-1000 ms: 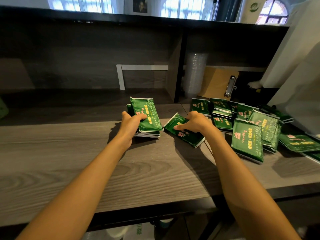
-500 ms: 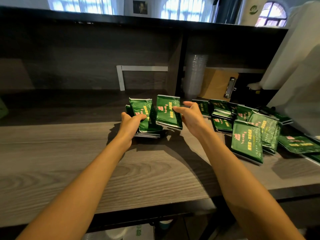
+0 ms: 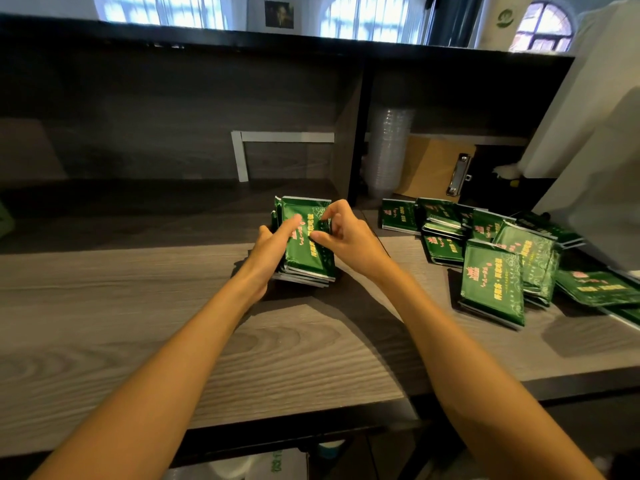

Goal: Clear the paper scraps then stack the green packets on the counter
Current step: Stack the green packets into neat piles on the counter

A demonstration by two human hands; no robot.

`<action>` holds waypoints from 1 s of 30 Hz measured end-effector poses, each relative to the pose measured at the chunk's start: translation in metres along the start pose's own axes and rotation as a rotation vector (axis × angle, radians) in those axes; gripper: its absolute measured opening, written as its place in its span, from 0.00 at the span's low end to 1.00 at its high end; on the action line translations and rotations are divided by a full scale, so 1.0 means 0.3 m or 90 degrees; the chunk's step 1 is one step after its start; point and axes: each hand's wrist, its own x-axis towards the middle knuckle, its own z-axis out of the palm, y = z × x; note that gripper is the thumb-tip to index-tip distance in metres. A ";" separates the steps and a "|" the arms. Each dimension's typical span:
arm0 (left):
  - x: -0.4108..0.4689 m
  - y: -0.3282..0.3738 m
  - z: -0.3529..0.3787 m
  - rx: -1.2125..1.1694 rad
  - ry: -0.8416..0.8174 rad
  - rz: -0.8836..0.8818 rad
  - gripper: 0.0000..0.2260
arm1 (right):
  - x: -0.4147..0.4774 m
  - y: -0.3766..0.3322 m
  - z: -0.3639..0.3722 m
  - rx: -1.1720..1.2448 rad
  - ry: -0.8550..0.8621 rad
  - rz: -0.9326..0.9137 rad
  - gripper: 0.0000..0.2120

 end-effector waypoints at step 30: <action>-0.206 0.018 0.385 -0.030 -0.064 -0.039 0.27 | -0.420 0.119 -0.352 -0.319 0.145 0.445 0.43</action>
